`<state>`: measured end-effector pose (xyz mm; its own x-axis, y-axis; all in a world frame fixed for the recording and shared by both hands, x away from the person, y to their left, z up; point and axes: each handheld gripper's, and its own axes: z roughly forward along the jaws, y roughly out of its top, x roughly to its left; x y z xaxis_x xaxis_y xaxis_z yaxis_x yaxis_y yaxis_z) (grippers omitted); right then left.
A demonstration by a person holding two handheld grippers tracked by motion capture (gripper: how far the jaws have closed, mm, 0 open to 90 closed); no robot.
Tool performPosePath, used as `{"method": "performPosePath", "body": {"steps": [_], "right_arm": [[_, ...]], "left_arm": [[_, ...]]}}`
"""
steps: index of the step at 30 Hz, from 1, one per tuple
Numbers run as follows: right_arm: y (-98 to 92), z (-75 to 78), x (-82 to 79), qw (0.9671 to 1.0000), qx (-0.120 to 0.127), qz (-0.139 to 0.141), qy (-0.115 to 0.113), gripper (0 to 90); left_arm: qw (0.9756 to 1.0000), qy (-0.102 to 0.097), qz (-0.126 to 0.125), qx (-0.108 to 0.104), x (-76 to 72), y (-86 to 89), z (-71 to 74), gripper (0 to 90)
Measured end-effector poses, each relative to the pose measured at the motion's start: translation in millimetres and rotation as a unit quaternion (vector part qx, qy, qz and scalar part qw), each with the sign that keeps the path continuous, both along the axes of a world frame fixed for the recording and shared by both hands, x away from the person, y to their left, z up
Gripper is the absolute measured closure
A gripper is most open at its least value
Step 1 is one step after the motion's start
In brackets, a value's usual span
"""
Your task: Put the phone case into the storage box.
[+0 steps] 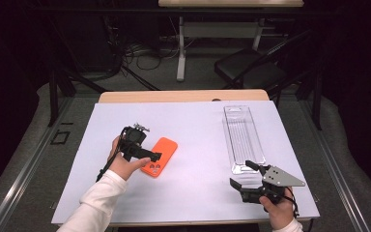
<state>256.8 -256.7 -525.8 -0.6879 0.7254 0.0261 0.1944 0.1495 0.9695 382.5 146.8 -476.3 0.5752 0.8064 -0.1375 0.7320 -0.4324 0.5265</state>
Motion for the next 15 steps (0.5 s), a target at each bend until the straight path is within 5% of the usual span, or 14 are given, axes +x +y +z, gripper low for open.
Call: {"method": "performPosePath", "body": {"steps": [15], "right_arm": [[-0.2,-0.1,0.1,1.0,0.0,0.001,0.001,14.4]], "left_arm": [[0.9999,0.006,0.001,0.012,16.0,-13.1,-17.8,9.1]]}}
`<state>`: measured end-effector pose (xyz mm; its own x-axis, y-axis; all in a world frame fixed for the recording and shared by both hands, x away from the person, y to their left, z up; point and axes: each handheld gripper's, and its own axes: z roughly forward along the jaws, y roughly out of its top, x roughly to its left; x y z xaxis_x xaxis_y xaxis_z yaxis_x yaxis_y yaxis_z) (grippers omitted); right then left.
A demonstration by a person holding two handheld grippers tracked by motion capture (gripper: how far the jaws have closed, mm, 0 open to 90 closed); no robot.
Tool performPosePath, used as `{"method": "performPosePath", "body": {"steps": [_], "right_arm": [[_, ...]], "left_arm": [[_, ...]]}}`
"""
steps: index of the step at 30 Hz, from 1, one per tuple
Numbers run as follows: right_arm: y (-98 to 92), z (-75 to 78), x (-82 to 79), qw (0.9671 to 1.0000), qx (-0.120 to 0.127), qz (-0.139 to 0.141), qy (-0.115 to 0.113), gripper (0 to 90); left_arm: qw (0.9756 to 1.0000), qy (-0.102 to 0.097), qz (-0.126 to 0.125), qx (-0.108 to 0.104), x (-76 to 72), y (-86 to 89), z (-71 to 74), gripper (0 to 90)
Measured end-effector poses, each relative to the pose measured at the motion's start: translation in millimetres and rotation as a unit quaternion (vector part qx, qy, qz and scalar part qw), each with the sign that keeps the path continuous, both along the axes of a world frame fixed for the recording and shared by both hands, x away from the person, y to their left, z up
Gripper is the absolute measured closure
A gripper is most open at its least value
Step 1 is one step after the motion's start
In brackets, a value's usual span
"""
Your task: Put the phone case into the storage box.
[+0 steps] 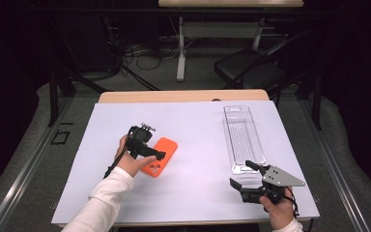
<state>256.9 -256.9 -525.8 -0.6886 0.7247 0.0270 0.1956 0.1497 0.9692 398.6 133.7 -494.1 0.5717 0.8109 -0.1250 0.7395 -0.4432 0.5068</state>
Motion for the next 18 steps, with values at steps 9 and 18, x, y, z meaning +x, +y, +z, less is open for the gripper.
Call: {"method": "performPosePath", "body": {"steps": [9,18], "right_arm": [[-0.8,0.0,0.2,1.0,0.0,0.0,0.002,14.4],[-0.5,-0.2,0.5,1.0,-0.001,0.001,0.002,14.4]], "left_arm": [[0.9999,0.004,0.006,0.01,7.4,-3.8,-16.6,10.4],[0.9996,0.01,0.0,0.025,8.8,-11.6,-27.4,10.5]]}}
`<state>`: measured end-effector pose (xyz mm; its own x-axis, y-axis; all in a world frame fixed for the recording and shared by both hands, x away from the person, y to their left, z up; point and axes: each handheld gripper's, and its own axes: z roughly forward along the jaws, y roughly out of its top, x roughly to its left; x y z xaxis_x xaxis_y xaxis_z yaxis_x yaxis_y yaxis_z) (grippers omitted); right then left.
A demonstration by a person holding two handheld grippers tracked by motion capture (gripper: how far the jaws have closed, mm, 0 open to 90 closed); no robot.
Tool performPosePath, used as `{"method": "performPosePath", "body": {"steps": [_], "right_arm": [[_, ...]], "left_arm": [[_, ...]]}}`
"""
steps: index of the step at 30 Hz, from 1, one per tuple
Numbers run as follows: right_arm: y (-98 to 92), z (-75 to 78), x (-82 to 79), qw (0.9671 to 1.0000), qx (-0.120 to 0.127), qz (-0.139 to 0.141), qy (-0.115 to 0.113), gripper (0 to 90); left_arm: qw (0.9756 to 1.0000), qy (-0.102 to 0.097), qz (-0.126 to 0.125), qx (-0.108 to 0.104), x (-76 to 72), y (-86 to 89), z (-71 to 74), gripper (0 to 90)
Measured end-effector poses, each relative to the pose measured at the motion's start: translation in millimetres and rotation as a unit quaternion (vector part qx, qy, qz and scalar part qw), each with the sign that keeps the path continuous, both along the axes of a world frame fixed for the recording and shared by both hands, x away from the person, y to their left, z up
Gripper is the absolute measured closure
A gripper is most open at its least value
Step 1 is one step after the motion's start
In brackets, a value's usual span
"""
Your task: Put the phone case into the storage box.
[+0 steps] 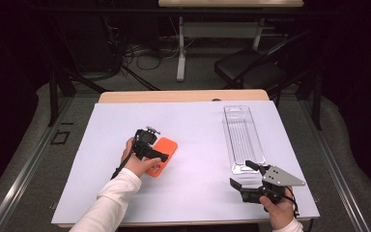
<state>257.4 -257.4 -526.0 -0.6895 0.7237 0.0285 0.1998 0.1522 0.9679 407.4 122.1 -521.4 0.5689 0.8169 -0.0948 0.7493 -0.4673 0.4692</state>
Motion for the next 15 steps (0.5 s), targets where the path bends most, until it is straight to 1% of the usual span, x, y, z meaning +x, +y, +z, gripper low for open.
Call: {"method": "performPosePath", "body": {"steps": [1,4,7,12,15], "right_arm": [[0.0,0.0,0.0,1.0,0.0,0.0,0.0,14.4],[0.1,-0.2,0.1,1.0,0.002,0.0,0.0,14.4],[-0.3,0.0,0.1,1.0,0.0,0.0,0.0,14.4],[-0.3,0.1,-0.1,1.0,0.0,0.0,0.0,14.4],[-0.5,0.1,0.0,1.0,0.001,0.0,0.001,14.4]], "left_arm": [[1.0,0.0,0.0,0.0,0.0,0.0,0.0,10.5],[1.0,0.001,-0.003,0.009,1.0,-2.3,-3.3,10.5],[0.9999,0.006,-0.002,0.016,2.4,-5.2,-7.6,10.5],[0.9999,0.005,-0.002,0.014,1.8,-7.1,-11.1,10.5],[0.9998,0.005,-0.005,0.018,1.2,-8.0,-14.2,10.5]]}}
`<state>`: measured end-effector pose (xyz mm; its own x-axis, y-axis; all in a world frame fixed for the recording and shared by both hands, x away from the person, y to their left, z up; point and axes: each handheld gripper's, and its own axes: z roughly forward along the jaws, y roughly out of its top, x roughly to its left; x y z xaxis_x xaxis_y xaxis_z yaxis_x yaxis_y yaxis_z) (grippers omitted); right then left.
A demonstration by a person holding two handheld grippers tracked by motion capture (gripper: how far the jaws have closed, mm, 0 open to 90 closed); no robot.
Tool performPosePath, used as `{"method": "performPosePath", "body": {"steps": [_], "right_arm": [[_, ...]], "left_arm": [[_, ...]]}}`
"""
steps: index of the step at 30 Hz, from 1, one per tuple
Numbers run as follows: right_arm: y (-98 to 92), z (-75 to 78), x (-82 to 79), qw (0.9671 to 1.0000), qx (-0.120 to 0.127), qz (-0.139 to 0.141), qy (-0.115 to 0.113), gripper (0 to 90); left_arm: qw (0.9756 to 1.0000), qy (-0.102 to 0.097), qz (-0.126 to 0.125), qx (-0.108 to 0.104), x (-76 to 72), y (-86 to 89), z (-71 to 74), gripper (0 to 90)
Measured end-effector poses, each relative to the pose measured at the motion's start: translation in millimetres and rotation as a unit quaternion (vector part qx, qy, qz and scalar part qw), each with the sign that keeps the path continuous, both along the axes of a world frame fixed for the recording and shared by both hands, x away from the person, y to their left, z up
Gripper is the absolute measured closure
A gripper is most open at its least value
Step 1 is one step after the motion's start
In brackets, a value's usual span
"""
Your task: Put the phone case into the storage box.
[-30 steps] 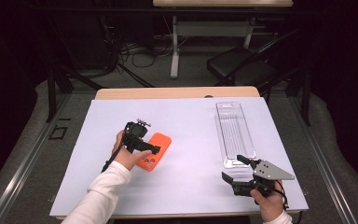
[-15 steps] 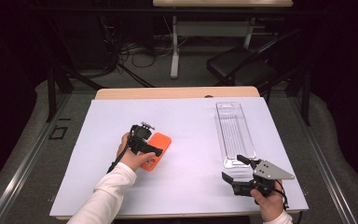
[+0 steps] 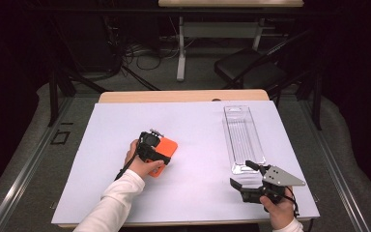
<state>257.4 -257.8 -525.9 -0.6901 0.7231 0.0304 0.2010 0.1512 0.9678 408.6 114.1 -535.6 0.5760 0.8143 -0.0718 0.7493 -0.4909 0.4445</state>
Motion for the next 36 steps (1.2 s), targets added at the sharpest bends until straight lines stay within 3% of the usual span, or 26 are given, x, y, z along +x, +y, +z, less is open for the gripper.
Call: {"method": "performPosePath", "body": {"steps": [9,13,24,36], "right_arm": [[0.1,0.0,0.1,1.0,-0.001,0.0,-0.001,14.4],[0.5,-0.3,0.3,1.0,0.0,0.001,0.0,14.4],[0.2,-0.3,0.4,1.0,-0.001,0.0,0.0,14.5],[0.6,-0.4,0.3,1.0,-0.001,0.001,0.001,14.4]], "left_arm": [[0.9998,-0.016,0.007,0.001,-2.8,0.0,-5.8,10.5],[0.9998,-0.015,0.009,-0.002,-3.8,1.1,-9.1,10.5],[0.9987,-0.046,0.018,-0.007,-9.1,2.0,-15.7,10.9],[0.9984,-0.051,0.02,-0.01,-11.7,2.6,-15.9,14.0]]}}
